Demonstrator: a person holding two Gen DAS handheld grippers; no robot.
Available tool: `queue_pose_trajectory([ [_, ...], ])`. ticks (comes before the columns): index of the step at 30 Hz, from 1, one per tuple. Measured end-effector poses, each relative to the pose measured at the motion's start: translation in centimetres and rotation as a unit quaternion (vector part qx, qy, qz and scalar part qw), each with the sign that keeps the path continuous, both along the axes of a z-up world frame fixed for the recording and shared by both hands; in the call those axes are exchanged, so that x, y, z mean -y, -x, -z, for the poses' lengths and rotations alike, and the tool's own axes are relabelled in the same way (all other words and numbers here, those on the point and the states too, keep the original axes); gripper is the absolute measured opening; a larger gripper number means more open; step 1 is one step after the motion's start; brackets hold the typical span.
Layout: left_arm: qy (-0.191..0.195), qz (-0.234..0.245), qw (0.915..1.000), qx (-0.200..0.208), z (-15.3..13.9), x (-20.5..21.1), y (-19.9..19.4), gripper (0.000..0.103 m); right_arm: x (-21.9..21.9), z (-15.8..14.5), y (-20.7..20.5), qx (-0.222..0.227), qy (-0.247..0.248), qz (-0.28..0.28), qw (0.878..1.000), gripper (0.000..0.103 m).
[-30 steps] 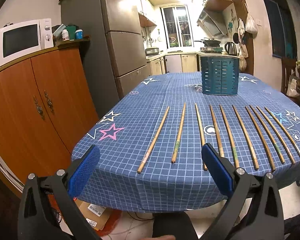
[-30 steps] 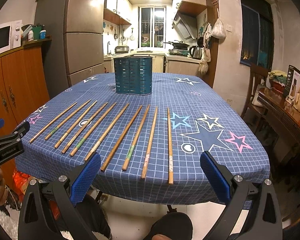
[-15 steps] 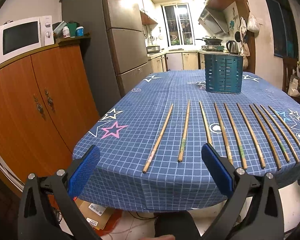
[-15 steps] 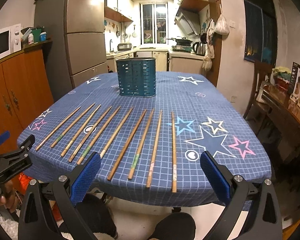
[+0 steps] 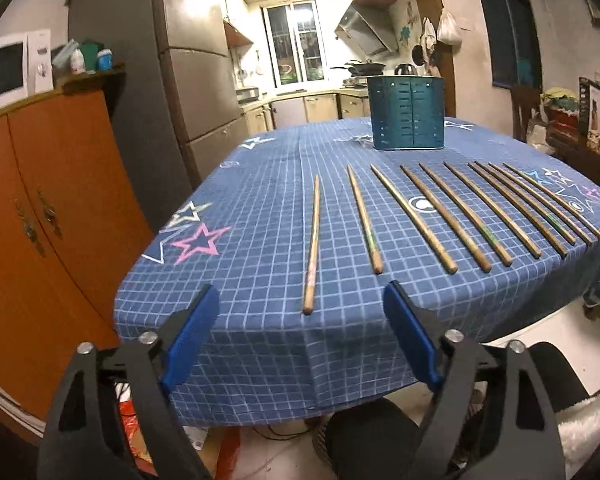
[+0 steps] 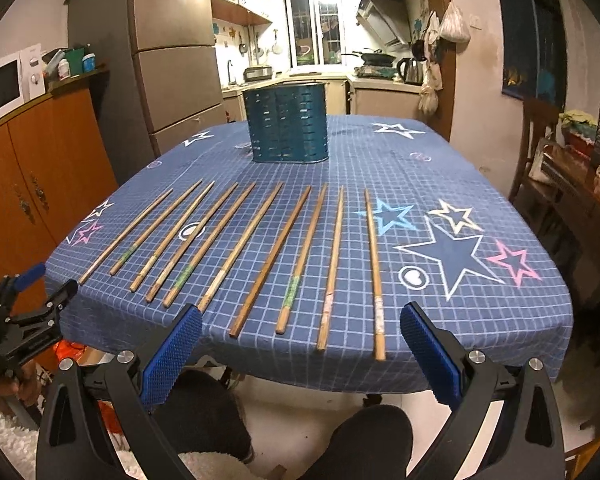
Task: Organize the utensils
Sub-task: 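Close the left tool on a bamboo chopstick while the right tool grasps another chopstick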
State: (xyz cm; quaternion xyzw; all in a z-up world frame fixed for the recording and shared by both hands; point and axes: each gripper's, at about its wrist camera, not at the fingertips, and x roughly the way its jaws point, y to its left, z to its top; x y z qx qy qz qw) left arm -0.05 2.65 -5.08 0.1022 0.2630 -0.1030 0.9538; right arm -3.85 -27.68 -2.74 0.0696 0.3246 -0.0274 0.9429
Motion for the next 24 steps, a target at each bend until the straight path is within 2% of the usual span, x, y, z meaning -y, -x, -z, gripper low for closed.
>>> queue_pose_trajectory([
  [7, 0.03, 0.019, 0.9993, -0.005, 0.2, -1.7, -1.6, 0.059, -0.9, 0.5, -0.7, -0.013, 0.002, -0.018, 1.0, 0.098],
  [13, 0.009, 0.059, 0.9982, -0.011, 1.2, -0.9, -2.7, 0.04, -1.8, 0.8, -1.1, -0.025, 0.015, -0.028, 0.999, 0.086],
  [15, 0.008, 0.069, 0.9974, -0.02, 1.6, -0.9, -3.1, 0.028, -2.0, 0.9, -1.1, -0.028, 0.018, -0.027, 0.999, 0.081],
  [19, 0.001, 0.09, 0.9958, -0.019, 2.0, -0.9, -3.3, 0.023, -2.4, 1.0, -1.3, -0.033, 0.021, -0.024, 0.999, 0.075],
  [24, -0.005, 0.107, 0.9942, -0.012, 2.2, -0.5, -3.6, 0.017, -3.6, 1.0, -1.5, -0.035, 0.029, -0.037, 0.998, 0.059],
])
